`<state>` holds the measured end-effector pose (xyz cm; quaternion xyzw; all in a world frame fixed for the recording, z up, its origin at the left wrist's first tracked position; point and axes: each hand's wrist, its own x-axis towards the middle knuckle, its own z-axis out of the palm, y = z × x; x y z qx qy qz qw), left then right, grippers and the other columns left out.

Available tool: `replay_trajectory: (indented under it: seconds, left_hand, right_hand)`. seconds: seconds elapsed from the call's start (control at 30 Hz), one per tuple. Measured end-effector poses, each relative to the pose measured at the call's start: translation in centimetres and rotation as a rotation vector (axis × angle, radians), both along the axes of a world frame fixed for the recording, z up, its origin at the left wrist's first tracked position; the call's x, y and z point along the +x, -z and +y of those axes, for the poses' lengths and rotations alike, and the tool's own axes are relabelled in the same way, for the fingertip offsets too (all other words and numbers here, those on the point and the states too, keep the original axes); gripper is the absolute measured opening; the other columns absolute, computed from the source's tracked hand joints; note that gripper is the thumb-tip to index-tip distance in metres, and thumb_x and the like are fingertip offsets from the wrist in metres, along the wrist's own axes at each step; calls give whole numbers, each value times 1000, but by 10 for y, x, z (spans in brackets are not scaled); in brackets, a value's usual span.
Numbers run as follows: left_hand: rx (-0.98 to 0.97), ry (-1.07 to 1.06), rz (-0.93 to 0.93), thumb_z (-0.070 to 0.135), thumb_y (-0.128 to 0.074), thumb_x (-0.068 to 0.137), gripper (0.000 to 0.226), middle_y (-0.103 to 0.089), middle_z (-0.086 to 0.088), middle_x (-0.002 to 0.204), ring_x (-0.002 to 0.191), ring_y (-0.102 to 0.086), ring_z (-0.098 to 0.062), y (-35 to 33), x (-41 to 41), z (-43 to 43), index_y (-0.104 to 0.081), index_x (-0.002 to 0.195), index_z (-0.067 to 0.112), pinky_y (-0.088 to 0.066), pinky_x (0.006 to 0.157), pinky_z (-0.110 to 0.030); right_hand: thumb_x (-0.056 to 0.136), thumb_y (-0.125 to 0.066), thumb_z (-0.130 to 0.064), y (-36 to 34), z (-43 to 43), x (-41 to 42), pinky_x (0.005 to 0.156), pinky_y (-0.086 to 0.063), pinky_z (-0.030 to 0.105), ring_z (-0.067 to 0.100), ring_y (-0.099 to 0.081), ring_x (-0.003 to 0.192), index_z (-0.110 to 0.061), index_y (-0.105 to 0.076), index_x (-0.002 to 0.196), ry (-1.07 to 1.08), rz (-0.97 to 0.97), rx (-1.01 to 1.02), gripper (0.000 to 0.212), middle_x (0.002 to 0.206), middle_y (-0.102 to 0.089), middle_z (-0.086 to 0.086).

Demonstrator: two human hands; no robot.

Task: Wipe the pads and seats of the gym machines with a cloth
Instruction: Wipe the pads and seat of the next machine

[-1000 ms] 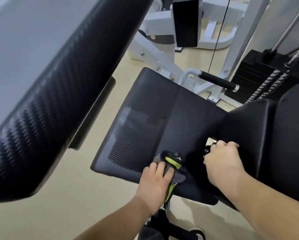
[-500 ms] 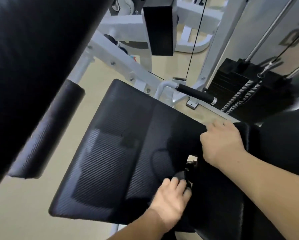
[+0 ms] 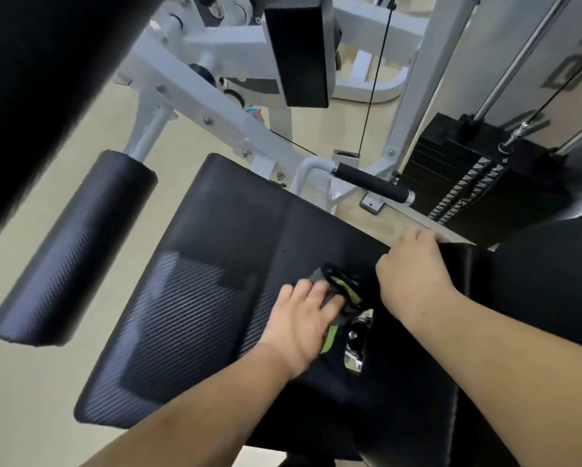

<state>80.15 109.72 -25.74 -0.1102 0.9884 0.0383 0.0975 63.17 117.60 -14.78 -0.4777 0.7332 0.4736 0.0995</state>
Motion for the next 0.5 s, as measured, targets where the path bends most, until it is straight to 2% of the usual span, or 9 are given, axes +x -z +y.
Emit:
replay_trajectory:
  seconds: [0.03, 0.07, 0.1, 0.17, 0.23, 0.27, 0.3, 0.4, 0.5]
  left_hand:
    - [-7, 98, -21, 31, -70, 78, 65, -52, -5, 133, 109, -48, -30, -3, 14, -6, -51, 140, 32, -43, 86, -43]
    - [-49, 107, -4, 31, -70, 79, 63, -55, -4, 131, 107, -49, -29, -11, 24, -21, -53, 139, 32, -44, 85, -43]
    - [-102, 29, 22, 32, -67, 82, 60, -56, -4, 130, 108, -49, -29, -19, 26, -39, -53, 140, 33, -44, 86, -43]
    - [-222, -320, 54, 31, -58, 91, 57, -50, -3, 139, 117, -45, -30, -40, 32, -87, -45, 146, 36, -38, 95, -45]
    - [-234, -770, 89, 28, -54, 94, 58, -41, -4, 148, 127, -37, -31, -56, 34, -124, -38, 150, 36, -31, 103, -43]
    - [-201, -915, 92, 29, -52, 94, 59, -39, -4, 149, 127, -36, -31, -59, 34, -131, -37, 151, 34, -30, 103, -41]
    - [-189, -964, 104, 30, -53, 94, 59, -40, -6, 148, 125, -38, -32, -58, 33, -128, -38, 151, 32, -32, 100, -41]
    - [-175, -767, 83, 32, -57, 91, 57, -52, -10, 138, 113, -48, -35, -46, 32, -76, -47, 147, 25, -41, 90, -44]
    - [-88, -399, -6, 33, -57, 93, 61, -48, -8, 140, 113, -47, -33, -31, 42, -10, -39, 151, 27, -42, 88, -46]
  right_hand:
    - [99, -42, -31, 2, 1, 3, 93, -47, 58, 44, -51, 112, -12, -63, 128, -13, 20, 18, 40, 121, -62, 19]
    - [99, -43, -36, 3, 2, 6, 93, -47, 61, 46, -50, 113, -10, -63, 129, -26, 31, 26, 44, 122, -62, 21]
    - [99, -45, -42, 4, 4, 8, 93, -46, 63, 47, -49, 114, -10, -63, 131, -26, 36, 31, 49, 124, -61, 21]
    - [97, -46, -51, 1, 2, 11, 95, -45, 64, 46, -48, 116, -10, -63, 132, -36, 25, 5, 56, 126, -60, 22]
    - [97, -44, -56, -2, 1, 11, 98, -45, 63, 45, -49, 118, -11, -63, 132, -34, 6, -20, 60, 128, -60, 23]
    - [97, -43, -57, -4, -1, 9, 99, -46, 61, 44, -50, 118, -12, -64, 132, -21, -7, -34, 60, 128, -61, 22]
    - [97, -42, -56, -7, -3, 8, 99, -46, 60, 43, -51, 118, -15, -65, 131, -9, -21, -50, 58, 127, -62, 20]
    - [93, -47, -44, -12, -9, 6, 96, -48, 51, 36, -56, 114, -23, -67, 125, 11, -67, -103, 43, 122, -65, 12]
    - [90, -50, -40, -11, -10, 5, 90, -50, 40, 28, -59, 105, -26, -70, 114, 49, -88, -154, 34, 109, -67, 4]
